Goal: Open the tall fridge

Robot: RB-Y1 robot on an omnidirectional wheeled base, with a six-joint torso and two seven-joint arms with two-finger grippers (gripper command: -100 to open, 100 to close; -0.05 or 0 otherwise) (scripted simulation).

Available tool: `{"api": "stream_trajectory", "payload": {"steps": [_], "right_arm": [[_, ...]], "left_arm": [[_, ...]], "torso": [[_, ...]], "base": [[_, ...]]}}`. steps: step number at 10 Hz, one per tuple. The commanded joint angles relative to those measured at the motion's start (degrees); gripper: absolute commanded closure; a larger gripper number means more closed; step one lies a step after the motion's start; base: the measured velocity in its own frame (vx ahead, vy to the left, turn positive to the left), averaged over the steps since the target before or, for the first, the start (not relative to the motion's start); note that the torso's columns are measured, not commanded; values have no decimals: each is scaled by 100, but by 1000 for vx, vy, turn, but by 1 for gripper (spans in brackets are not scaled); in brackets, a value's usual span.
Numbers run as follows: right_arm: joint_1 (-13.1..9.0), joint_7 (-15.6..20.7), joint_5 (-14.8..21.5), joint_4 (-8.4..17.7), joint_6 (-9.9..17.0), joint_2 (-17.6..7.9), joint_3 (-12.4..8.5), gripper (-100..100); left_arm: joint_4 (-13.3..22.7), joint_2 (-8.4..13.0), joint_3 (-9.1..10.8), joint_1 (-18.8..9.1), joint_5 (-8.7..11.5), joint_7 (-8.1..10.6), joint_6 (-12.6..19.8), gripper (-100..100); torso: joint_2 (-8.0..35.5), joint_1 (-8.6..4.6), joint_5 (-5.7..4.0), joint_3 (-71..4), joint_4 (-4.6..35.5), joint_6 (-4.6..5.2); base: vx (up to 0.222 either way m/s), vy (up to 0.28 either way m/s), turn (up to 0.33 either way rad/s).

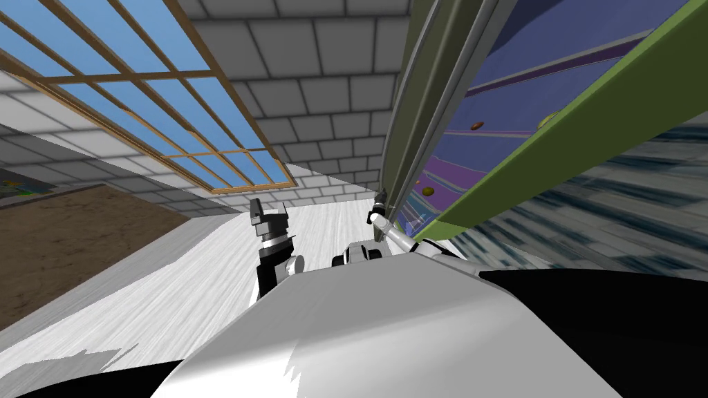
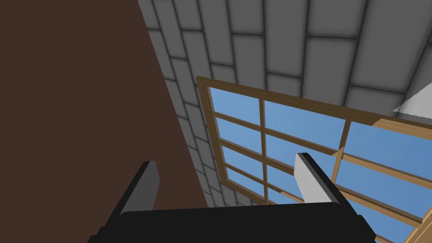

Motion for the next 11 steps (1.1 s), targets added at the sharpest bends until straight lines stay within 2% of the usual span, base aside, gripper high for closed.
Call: {"api": "stream_trajectory", "payload": {"steps": [1,2,3,5,6,7,8,11], "right_arm": [[-13,64,1,31,144,53,-79,100],[-27,125,-3,68,274,83,-163,100],[-27,125,-3,68,274,83,-163,100],[-54,248,-11,144,534,143,-331,100],[-54,248,-11,144,534,143,-331,100],[-67,310,-15,181,663,174,-415,100],[-80,372,-19,219,793,204,-499,100],[-94,433,-23,257,923,234,-583,100]], "left_arm": [[0,1,0,-3,0,0,0,0],[1,1,0,-2,0,0,0,0],[0,0,0,-1,0,0,0,0],[0,0,-1,-1,0,0,0,0],[-1,0,-1,-1,0,0,0,0],[-1,1,0,-1,0,0,0,0],[0,1,0,0,0,0,0,0],[0,0,0,0,0,0,0,0]], "torso": [[31,-29,-15,17,-17,-7],[16,-9,-18,12,-21,-3],[-24,28,-3,-11,-20,-5],[-60,4,4,-34,-8,-4],[-59,-21,6,-37,1,8],[-28,-62,-2,-22,1,21],[-22,-56,-6,-14,0,27],[-16,-36,7,-9,14,32]], "base": [[113,153,11],[198,271,-72],[205,254,-38],[229,310,-3],[184,234,-12],[209,243,-29],[221,301,-45],[191,246,-21]]}}
